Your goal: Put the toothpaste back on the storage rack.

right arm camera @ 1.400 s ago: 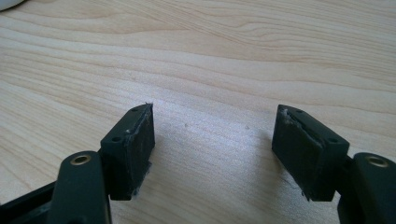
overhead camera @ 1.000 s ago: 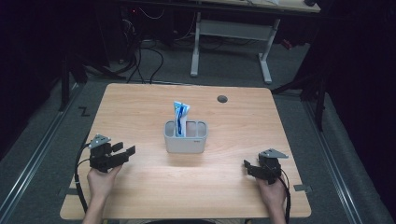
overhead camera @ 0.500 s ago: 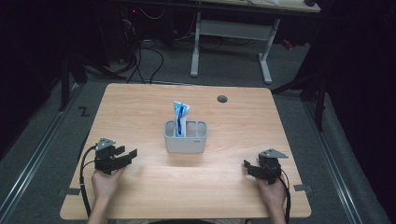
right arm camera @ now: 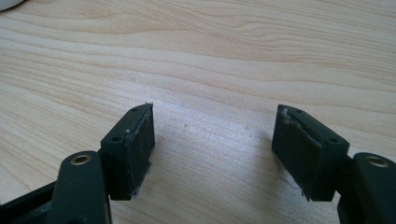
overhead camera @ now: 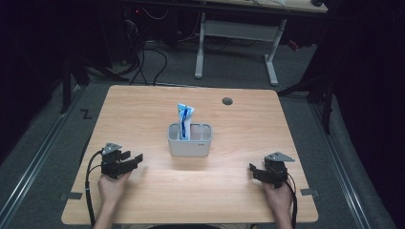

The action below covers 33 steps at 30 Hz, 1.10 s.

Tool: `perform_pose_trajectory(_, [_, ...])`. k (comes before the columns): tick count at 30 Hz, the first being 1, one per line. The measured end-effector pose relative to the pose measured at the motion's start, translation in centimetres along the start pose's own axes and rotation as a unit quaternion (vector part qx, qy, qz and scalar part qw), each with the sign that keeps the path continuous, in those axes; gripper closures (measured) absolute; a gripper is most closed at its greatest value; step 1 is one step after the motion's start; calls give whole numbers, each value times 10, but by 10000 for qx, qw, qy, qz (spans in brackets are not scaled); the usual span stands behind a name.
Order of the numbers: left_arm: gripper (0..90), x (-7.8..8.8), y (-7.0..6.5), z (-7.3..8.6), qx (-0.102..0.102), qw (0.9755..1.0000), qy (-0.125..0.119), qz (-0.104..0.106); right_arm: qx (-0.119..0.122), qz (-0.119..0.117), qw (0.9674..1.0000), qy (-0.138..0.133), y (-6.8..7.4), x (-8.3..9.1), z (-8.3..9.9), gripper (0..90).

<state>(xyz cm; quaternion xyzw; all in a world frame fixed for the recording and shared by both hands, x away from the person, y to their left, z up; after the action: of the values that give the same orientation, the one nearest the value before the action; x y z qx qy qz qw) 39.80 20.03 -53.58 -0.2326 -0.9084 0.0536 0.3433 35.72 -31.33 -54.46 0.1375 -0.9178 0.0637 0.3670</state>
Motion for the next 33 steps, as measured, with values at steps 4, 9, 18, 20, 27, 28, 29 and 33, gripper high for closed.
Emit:
perform_pose_trajectory(4, [398, -6, -4, 0, -167, 9996, 81, -223, 1, 0, 10000, 0, 0, 0, 0, 299])
perform_pose_trajectory(9, [398, -16, -11, 0, -386, 9984, 170, -382, 3, 1, 10000, -2, 0, 0, 0, 299])
perform_pose_trajectory(18, [401, -26, -16, 1, -558, 9968, 192, -538, -13, 6, 10000, 2, 0, 0, 0, 299])
perform_pose_trajectory(20, [403, -27, -17, 1, -661, 9957, 220, -603, -13, 7, 10000, 2, 0, 0, 0, 300])
perform_pose_trajectory(27, [394, -31, -23, 1, -962, 9917, 270, -810, -12, 6, 10000, 2, 0, 0, 0, 299])
perform_pose_trajectory(28, [394, -31, -23, 1, -948, 9918, 270, -810, -12, 6, 10000, 2, 0, 0, 0, 299])
perform_pose_trajectory(29, [388, -31, -23, 1, -938, 9919, 270, -812, -11, 6, 10000, 2, 0, 0, 0, 299])
perform_pose_trajectory(33, [360, -32, -24, 1, -946, 9919, 285, -804, -12, 6, 10000, 2, 0, 0, 0, 299])
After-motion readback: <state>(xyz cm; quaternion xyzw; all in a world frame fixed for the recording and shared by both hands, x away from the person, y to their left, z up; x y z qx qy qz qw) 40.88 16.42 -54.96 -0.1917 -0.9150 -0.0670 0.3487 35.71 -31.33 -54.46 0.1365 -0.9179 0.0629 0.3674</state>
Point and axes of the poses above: each handheld gripper's, and its own axes: x roughly backward along the jaws, z roughly out of its underside, y roughly to its left, the point moved 2 cm from there along -x, roughly forward along the jaws
